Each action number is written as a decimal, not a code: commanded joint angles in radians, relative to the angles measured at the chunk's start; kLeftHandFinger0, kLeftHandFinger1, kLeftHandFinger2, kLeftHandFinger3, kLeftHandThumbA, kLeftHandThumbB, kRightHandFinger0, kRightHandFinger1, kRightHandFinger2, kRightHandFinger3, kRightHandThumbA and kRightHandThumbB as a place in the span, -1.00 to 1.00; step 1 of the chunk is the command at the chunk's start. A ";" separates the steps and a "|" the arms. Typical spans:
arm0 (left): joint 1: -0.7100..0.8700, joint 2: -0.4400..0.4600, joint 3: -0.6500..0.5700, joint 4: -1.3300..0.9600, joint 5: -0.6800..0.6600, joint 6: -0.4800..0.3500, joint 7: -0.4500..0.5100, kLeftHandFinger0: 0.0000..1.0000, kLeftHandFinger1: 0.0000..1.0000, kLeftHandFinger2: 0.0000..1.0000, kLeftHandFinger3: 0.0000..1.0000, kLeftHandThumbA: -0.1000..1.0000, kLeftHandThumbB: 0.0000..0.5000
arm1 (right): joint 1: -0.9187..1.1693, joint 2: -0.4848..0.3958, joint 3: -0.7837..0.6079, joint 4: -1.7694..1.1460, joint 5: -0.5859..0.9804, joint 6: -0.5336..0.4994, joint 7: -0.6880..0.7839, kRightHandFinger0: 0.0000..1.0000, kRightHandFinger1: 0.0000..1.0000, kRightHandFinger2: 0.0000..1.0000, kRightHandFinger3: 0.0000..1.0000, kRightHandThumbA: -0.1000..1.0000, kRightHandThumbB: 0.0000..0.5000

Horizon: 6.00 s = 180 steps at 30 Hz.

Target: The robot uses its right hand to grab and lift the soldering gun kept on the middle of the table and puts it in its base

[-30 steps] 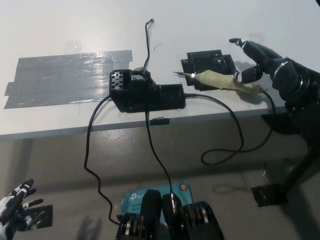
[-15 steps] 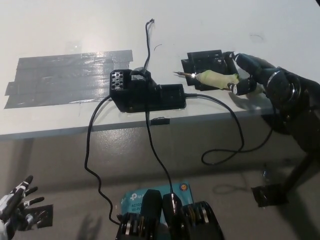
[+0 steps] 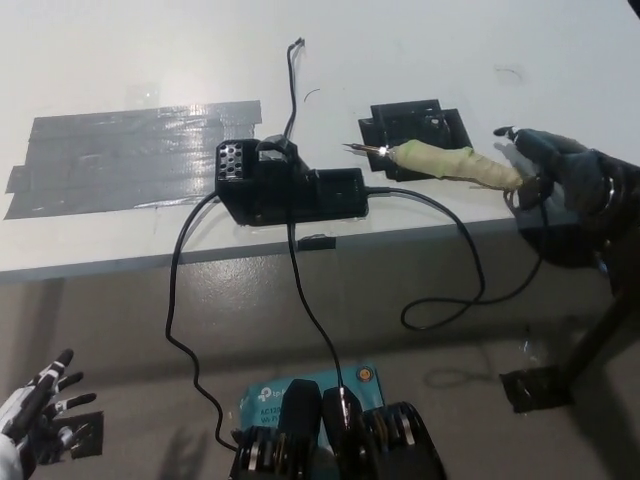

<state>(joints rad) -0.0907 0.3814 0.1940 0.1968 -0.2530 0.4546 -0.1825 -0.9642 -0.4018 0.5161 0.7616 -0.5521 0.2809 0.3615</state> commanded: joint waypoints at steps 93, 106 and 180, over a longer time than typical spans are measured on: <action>-0.011 0.044 -0.156 -0.022 0.042 -0.113 -0.158 1.00 1.00 1.00 1.00 1.00 0.08 | 0.080 0.110 0.318 0.129 -0.448 0.189 -0.033 -1.00 -0.78 -0.52 0.84 -0.86 -0.81; -0.015 0.054 -0.152 -0.012 0.038 -0.115 -0.163 1.00 1.00 1.00 1.00 1.00 -0.03 | 0.166 0.106 0.035 0.007 -0.326 0.104 -0.331 -1.00 -0.29 0.20 0.20 -0.86 -1.00; -0.018 0.053 -0.121 -0.009 0.082 -0.107 -0.148 1.00 1.00 1.00 1.00 1.00 0.07 | -0.026 -0.092 -0.066 -0.319 -0.276 -0.685 -0.371 -1.00 -0.98 -0.87 -0.88 -1.00 -0.84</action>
<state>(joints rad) -0.0945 0.4079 0.0660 0.1973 -0.1743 0.3614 -0.3215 -0.9278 -0.4866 0.4636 0.4854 -0.8212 -0.3753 -0.0102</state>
